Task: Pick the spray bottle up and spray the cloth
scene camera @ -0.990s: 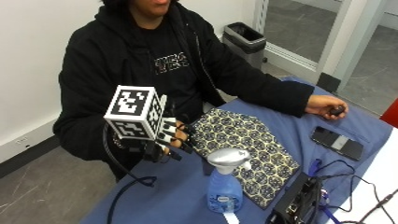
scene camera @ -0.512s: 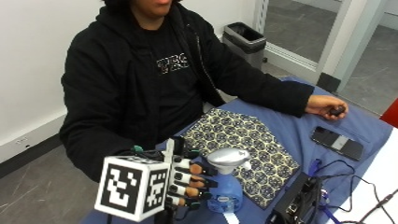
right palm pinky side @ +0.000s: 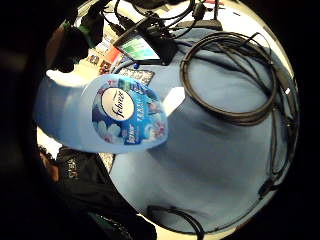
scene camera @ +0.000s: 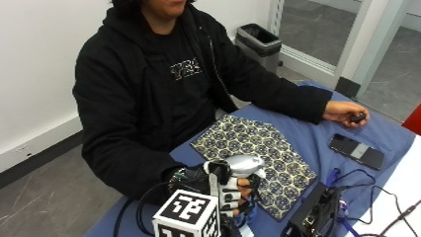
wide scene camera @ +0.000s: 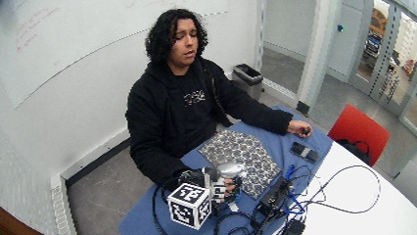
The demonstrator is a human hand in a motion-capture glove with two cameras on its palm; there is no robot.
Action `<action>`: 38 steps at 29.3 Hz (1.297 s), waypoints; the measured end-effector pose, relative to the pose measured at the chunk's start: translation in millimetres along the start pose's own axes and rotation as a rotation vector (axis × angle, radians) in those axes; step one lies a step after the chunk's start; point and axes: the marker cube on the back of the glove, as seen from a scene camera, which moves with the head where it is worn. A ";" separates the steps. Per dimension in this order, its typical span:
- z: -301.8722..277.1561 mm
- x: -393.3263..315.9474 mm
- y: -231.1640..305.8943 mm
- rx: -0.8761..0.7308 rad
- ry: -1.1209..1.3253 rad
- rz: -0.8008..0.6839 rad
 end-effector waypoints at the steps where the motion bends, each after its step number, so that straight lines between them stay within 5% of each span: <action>1: 2.6 -0.5 -1.7 0.007 -0.028 -0.001; 20: 20.8 4.7 -22.0 0.324 -0.186 -0.002; 38: 27.9 7.1 -43.0 0.393 -0.170 -0.093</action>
